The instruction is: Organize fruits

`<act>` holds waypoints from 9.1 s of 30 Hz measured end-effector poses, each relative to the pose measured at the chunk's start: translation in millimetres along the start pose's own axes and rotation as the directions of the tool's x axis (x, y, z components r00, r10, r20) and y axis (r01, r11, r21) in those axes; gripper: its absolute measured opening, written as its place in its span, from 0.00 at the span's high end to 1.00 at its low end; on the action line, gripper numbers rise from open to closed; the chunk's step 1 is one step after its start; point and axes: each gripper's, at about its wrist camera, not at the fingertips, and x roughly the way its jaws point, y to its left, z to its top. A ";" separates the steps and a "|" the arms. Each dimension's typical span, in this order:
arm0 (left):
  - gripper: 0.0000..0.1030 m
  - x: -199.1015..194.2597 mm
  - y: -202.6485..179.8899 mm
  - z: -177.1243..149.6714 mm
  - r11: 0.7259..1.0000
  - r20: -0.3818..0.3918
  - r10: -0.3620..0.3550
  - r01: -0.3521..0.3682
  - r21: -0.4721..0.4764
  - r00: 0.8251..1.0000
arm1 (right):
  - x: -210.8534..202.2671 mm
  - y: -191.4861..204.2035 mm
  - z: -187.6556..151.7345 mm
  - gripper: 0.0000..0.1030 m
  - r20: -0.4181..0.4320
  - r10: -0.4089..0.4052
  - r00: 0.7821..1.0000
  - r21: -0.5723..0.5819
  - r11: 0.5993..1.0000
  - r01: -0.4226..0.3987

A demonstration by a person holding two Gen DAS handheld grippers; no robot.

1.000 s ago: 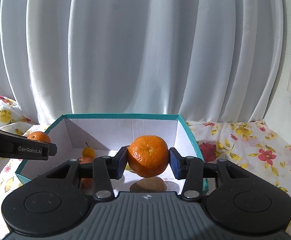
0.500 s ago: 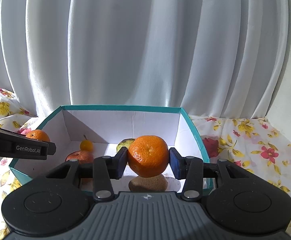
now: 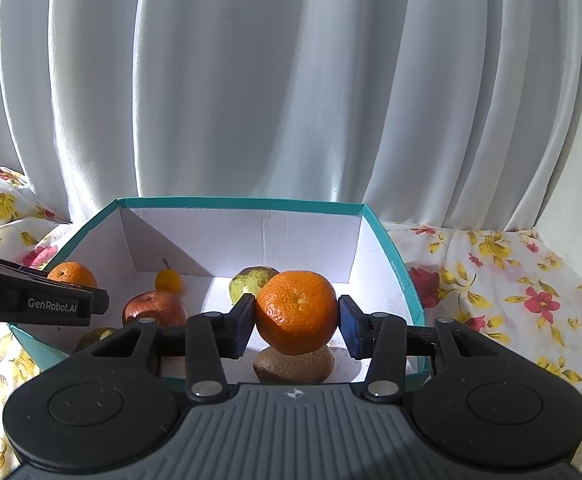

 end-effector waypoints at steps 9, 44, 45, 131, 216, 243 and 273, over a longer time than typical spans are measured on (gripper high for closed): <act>0.25 -32.2 3.3 -9.7 0.999 0.150 -0.040 0.039 0.007 0.988 | -15.3 -4.8 -1.9 0.15 0.079 -0.035 0.996 0.036 0.999 0.033; 0.17 -58.2 -32.7 -131.9 0.971 0.117 -0.154 0.129 0.202 0.981 | -87.7 -5.1 -111.6 0.03 -0.033 -0.045 0.998 0.068 0.997 0.047; 0.17 -56.4 -34.1 -132.8 0.969 0.110 -0.155 0.129 0.210 0.982 | -87.6 -6.2 -112.3 0.03 -0.034 -0.042 0.999 0.072 0.996 0.044; 0.38 -15.6 -17.7 -138.0 0.949 0.060 -0.212 0.191 0.249 0.975 | -12.1 28.8 -93.3 0.70 -0.137 0.123 0.983 -0.060 0.989 -0.132; 0.15 -22.5 -14.8 -4.7 0.998 -0.001 0.026 -0.025 0.062 1.000 | -6.6 -4.7 21.9 0.00 -0.138 0.043 0.990 0.058 0.998 -0.035; 0.07 -48.6 -21.5 -20.5 0.998 -0.202 0.028 -0.015 0.064 0.979 | -32.0 -10.9 14.9 0.00 -0.462 0.040 0.886 0.058 0.998 -0.015; 0.08 -6.3 -10.8 -9.6 0.999 -0.318 0.038 -0.037 0.009 0.947 | 27.8 -0.9 24.6 0.00 -0.599 -0.030 0.800 -0.016 1.000 0.026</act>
